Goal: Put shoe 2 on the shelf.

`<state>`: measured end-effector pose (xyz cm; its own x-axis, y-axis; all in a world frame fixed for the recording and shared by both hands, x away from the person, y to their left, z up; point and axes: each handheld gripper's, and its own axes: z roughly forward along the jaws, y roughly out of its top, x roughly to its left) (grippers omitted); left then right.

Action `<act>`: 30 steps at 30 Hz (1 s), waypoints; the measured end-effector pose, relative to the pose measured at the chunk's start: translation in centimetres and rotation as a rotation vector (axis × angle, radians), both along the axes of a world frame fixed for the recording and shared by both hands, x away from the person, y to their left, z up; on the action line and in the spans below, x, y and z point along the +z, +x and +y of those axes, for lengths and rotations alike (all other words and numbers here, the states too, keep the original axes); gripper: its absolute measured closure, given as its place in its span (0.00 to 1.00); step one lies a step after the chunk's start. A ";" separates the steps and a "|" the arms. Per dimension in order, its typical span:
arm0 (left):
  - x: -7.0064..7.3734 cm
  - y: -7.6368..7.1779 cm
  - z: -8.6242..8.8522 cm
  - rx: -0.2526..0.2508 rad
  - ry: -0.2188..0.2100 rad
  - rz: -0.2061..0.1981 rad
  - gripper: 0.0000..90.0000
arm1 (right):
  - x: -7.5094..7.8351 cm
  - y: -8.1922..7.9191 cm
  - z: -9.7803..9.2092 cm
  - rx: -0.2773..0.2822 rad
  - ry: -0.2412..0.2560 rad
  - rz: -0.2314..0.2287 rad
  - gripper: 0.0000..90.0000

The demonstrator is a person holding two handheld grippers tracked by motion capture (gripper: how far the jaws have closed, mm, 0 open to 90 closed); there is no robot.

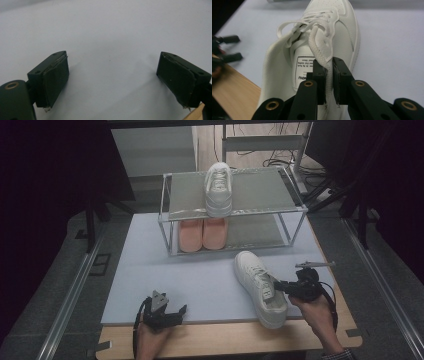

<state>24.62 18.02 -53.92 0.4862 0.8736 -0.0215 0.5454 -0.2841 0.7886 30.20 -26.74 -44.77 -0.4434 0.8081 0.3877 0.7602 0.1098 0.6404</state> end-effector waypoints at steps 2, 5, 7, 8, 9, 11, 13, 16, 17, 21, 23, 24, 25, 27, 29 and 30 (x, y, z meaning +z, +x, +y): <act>0.0 0.0 0.0 0.000 0.000 0.000 0.12 | -0.2 0.1 -0.4 -0.015 0.046 0.018 0.91; 0.0 0.0 0.0 0.000 0.000 0.000 0.12 | -0.5 0.3 -1.2 -0.040 0.138 0.056 0.92; 0.0 0.0 0.0 0.000 0.000 0.000 0.12 | -0.5 0.4 -1.6 -0.052 0.187 0.073 0.92; 0.0 0.0 0.0 0.000 0.000 0.000 0.12 | -0.5 0.4 -1.8 -0.059 0.214 0.082 0.92; 0.0 0.0 0.0 0.000 0.000 0.000 0.12 | -0.5 0.4 -1.9 -0.060 0.237 0.090 0.92; 0.0 0.0 0.0 0.000 0.000 0.000 0.12 | -0.4 0.5 -2.2 -0.060 0.277 0.104 0.92; 0.0 0.0 0.0 0.000 -0.001 0.000 0.12 | -0.1 0.5 -2.2 -0.056 0.302 0.110 0.92; 0.0 0.0 0.0 0.000 -0.001 -0.001 0.12 | 0.4 0.5 -2.2 -0.052 0.316 0.102 0.93; 0.0 0.0 0.0 0.000 -0.001 0.000 0.12 | 0.7 0.5 -2.2 -0.053 0.318 0.100 0.93; 0.0 0.0 0.0 0.000 -0.001 0.000 0.12 | 1.5 0.4 -2.4 -0.050 0.334 0.095 0.93; 0.0 0.0 0.0 0.000 -0.001 0.000 0.12 | 1.9 0.4 -2.5 -0.052 0.346 0.098 0.93; 0.0 0.0 0.0 0.000 -0.001 0.000 0.12 | 2.1 0.4 -2.6 -0.051 0.351 0.098 0.93; 0.0 0.0 0.0 0.000 -0.001 0.000 0.12 | 2.3 0.4 -2.7 -0.054 0.363 0.098 0.93; 0.0 0.0 0.0 0.001 -0.001 0.000 0.12 | 3.0 0.3 -2.8 -0.055 0.382 0.094 0.93; 0.0 0.0 0.0 0.001 -0.001 0.000 0.12 | 3.6 0.3 -2.8 -0.051 0.398 0.085 0.93; 0.0 0.0 0.0 0.001 -0.001 0.000 0.12 | 4.0 0.2 -2.9 -0.052 0.404 0.081 0.93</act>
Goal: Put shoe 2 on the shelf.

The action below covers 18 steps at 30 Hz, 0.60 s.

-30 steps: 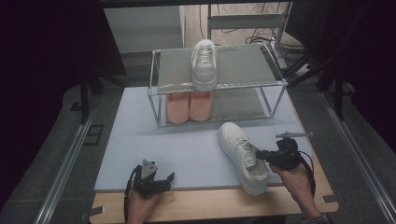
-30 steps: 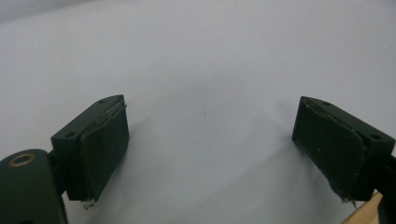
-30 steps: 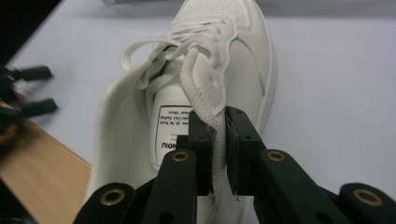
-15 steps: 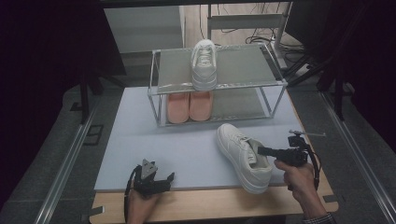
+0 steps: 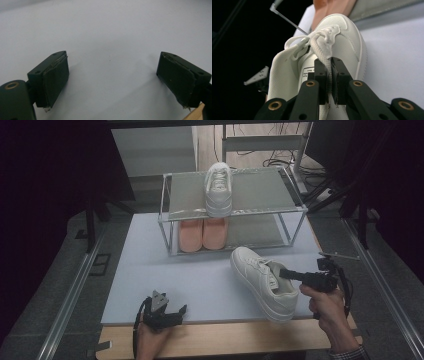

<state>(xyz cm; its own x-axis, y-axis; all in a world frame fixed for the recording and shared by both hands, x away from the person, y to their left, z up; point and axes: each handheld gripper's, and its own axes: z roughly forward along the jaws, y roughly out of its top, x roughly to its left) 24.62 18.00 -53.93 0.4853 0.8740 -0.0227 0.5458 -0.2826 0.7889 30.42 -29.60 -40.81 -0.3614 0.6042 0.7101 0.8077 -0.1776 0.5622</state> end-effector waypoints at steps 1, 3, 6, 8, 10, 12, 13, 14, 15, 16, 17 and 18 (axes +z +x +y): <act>0.0 0.0 0.0 0.000 0.000 -0.001 0.12 | 0.3 0.0 -0.1 0.002 0.004 -0.012 0.93; 0.0 0.0 0.0 -0.001 0.001 -0.003 0.12 | 1.1 -0.1 -0.1 -0.002 0.016 -0.021 0.93; 0.0 0.0 0.0 0.000 0.000 -0.004 0.12 | 2.2 -0.1 -0.3 -0.005 0.034 -0.035 0.93; 0.0 0.0 0.0 0.000 0.000 -0.003 0.12 | 3.0 -0.2 -0.4 -0.010 0.047 -0.039 0.93; 0.0 0.0 0.0 0.000 0.000 -0.003 0.12 | 3.7 -0.2 -0.5 -0.017 0.057 -0.044 0.93; 0.0 0.0 0.0 -0.001 0.000 -0.003 0.12 | 4.5 -0.2 -0.6 -0.019 0.067 -0.047 0.93; 0.0 0.0 0.0 -0.001 0.002 -0.002 0.12 | 4.7 -0.2 -0.7 -0.020 0.069 -0.050 0.93; 0.0 0.0 0.0 -0.001 0.002 -0.001 0.12 | 5.2 -0.2 -0.8 -0.016 0.072 -0.055 0.93; 0.0 0.0 0.0 -0.002 0.003 0.000 0.12 | 5.5 -0.2 -0.9 -0.021 0.075 -0.060 0.93; 0.0 0.0 0.0 -0.002 0.003 0.000 0.12 | 5.9 -0.2 -1.0 -0.022 0.078 -0.061 0.93; 0.0 0.0 0.0 -0.002 0.003 0.000 0.12 | 6.2 -0.1 -1.0 -0.024 0.080 -0.065 0.94; 0.0 0.0 0.0 -0.002 0.003 0.000 0.12 | 6.5 -0.1 -1.1 -0.025 0.080 -0.066 0.94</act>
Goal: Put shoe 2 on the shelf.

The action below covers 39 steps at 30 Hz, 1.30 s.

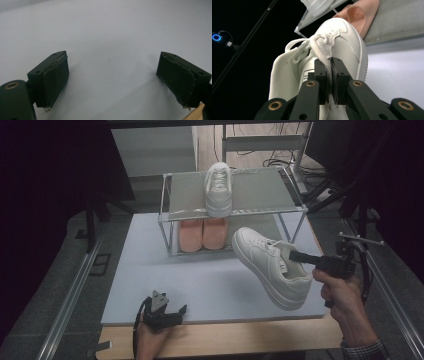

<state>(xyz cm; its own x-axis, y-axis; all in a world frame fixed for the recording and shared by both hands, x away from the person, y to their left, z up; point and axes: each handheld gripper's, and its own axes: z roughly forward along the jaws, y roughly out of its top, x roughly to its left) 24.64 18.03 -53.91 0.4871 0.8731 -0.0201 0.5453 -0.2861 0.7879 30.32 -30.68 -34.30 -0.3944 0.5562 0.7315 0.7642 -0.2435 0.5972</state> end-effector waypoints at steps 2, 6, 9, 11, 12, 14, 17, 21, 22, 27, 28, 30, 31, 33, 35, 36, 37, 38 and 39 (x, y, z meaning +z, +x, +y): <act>0.0 0.0 0.0 0.000 0.000 0.000 0.12 | 0.8 0.1 -0.1 -0.005 0.000 -0.008 0.94; 0.0 0.0 0.0 0.000 -0.001 -0.001 0.12 | 2.1 0.4 -0.4 -0.019 0.000 -0.020 0.94; 0.0 0.0 0.0 0.000 -0.001 -0.001 0.12 | 3.1 0.8 -0.5 -0.035 0.003 -0.032 0.94; 0.0 0.0 0.0 0.000 -0.001 -0.001 0.12 | 3.7 1.1 -0.5 -0.049 0.009 -0.037 0.94; 0.0 0.0 0.0 0.000 -0.001 -0.001 0.12 | 4.0 1.3 -0.5 -0.056 0.007 -0.041 0.94; 0.0 0.0 0.0 0.000 -0.001 -0.001 0.12 | 4.6 1.7 -0.5 -0.069 0.010 -0.049 0.94; 0.0 0.0 0.0 0.000 -0.001 -0.001 0.12 | 5.2 2.3 -0.3 -0.089 0.012 -0.059 0.94; 0.0 0.0 0.0 0.000 -0.001 0.000 0.12 | 5.8 3.7 -0.1 -0.128 0.015 -0.064 0.94; 0.0 0.0 0.0 0.000 -0.002 -0.001 0.12 | 5.8 4.0 0.0 -0.136 0.016 -0.063 0.94; 0.0 0.0 0.0 0.000 -0.002 0.000 0.12 | 5.9 5.7 0.5 -0.185 0.012 -0.066 0.94; 0.0 0.0 0.0 0.000 -0.002 -0.001 0.12 | 5.9 6.1 0.7 -0.194 0.008 -0.068 0.94; 0.0 0.0 0.0 0.000 -0.002 0.000 0.12 | 5.9 6.8 0.9 -0.205 0.007 -0.070 0.94; 0.0 0.0 0.0 0.000 -0.002 0.000 0.12 | 5.9 7.2 1.1 -0.216 0.002 -0.073 0.94; 0.0 0.0 0.0 -0.002 0.000 0.000 0.12 | 5.9 7.8 1.4 -0.228 0.003 -0.077 0.94; 0.0 0.0 0.0 -0.001 0.000 -0.002 0.12 | 6.0 8.5 1.8 -0.241 -0.001 -0.080 0.94; 0.0 0.0 0.0 0.000 0.000 -0.002 0.12 | 6.0 8.9 2.0 -0.249 -0.004 -0.081 0.94; 0.0 0.0 0.0 -0.001 0.000 0.000 0.12 | 6.0 9.2 2.2 -0.256 -0.007 -0.081 0.94; 0.0 0.0 0.0 -0.001 -0.001 0.000 0.12 | 6.0 9.5 2.3 -0.260 -0.010 -0.083 0.94; 0.0 0.0 0.0 -0.001 -0.001 0.000 0.12 | 6.0 9.9 2.6 -0.267 -0.012 -0.083 0.94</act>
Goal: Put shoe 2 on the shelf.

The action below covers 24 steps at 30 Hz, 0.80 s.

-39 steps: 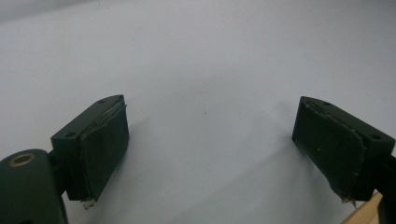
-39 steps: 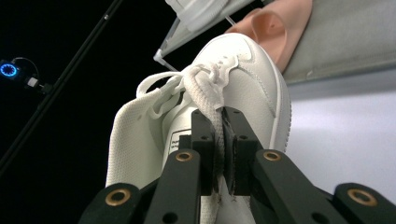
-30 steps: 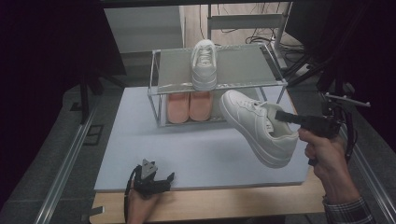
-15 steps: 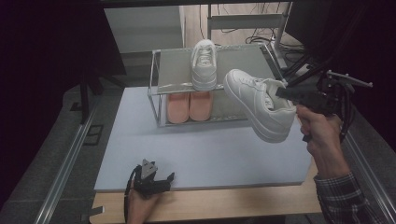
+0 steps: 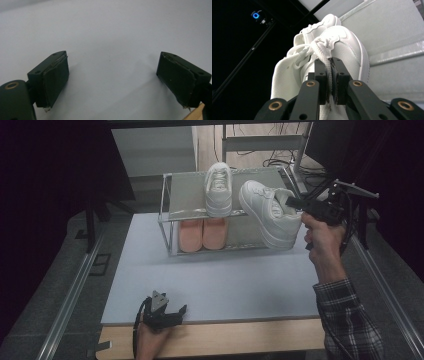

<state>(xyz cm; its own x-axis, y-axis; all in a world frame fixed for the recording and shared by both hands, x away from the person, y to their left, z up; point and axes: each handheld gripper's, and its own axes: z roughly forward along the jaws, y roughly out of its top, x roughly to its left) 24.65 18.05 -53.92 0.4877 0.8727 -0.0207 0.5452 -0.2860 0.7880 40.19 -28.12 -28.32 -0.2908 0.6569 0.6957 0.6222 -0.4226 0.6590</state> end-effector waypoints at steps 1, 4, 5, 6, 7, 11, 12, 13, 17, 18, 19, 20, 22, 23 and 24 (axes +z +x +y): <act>0.0 0.0 0.0 0.000 0.000 0.000 0.12 | 0.0 0.3 0.2 -0.008 -0.005 -0.003 0.94; 0.0 0.0 0.0 0.001 -0.001 0.000 0.12 | -0.2 1.3 0.6 -0.027 -0.015 -0.011 0.94; 0.0 0.0 0.0 0.000 -0.001 0.000 0.12 | -0.3 1.5 0.8 -0.034 -0.019 -0.008 0.94; 0.0 0.0 0.0 0.000 -0.001 0.000 0.12 | -0.4 1.8 1.0 -0.039 -0.019 -0.012 0.94; 0.0 0.0 0.0 0.000 -0.001 0.000 0.12 | -0.4 2.1 1.1 -0.045 -0.024 -0.012 0.94; 0.0 0.0 0.0 0.000 -0.001 0.000 0.12 | -0.7 3.3 1.8 -0.063 -0.048 -0.022 0.94; 0.0 0.0 0.0 0.000 -0.001 0.000 0.12 | -0.7 3.6 2.0 -0.067 -0.057 -0.025 0.94; 0.0 0.0 0.0 0.000 -0.001 0.000 0.12 | -0.7 3.9 2.2 -0.076 -0.059 -0.022 0.94; 0.0 0.0 0.0 0.000 -0.001 0.000 0.12 | -1.1 5.2 2.9 -0.102 -0.087 -0.024 0.94; 0.0 0.0 0.0 0.000 -0.001 0.000 0.12 | -1.3 5.5 3.1 -0.107 -0.093 -0.028 0.94; 0.0 0.0 0.0 0.001 -0.001 -0.001 0.12 | -1.4 5.8 3.2 -0.111 -0.098 -0.028 0.94; 0.0 0.0 0.0 0.001 -0.001 -0.002 0.12 | -1.6 6.1 3.3 -0.118 -0.097 -0.032 0.94; 0.0 0.0 0.0 0.001 -0.002 -0.002 0.12 | -1.8 6.6 3.6 -0.123 -0.096 -0.039 0.93; 0.0 0.0 0.0 0.001 -0.001 -0.002 0.12 | -1.8 6.8 3.7 -0.125 -0.097 -0.042 0.93; 0.0 0.0 0.0 0.001 -0.002 -0.002 0.12 | -1.8 7.0 3.8 -0.127 -0.099 -0.043 0.93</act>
<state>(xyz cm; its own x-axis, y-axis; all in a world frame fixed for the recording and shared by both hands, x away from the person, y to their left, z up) 24.66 18.05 -53.94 0.4872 0.8731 -0.0212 0.5440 -0.2844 0.7894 47.19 -24.27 -30.17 -0.2296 0.7550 0.6143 0.5382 -0.4274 0.7264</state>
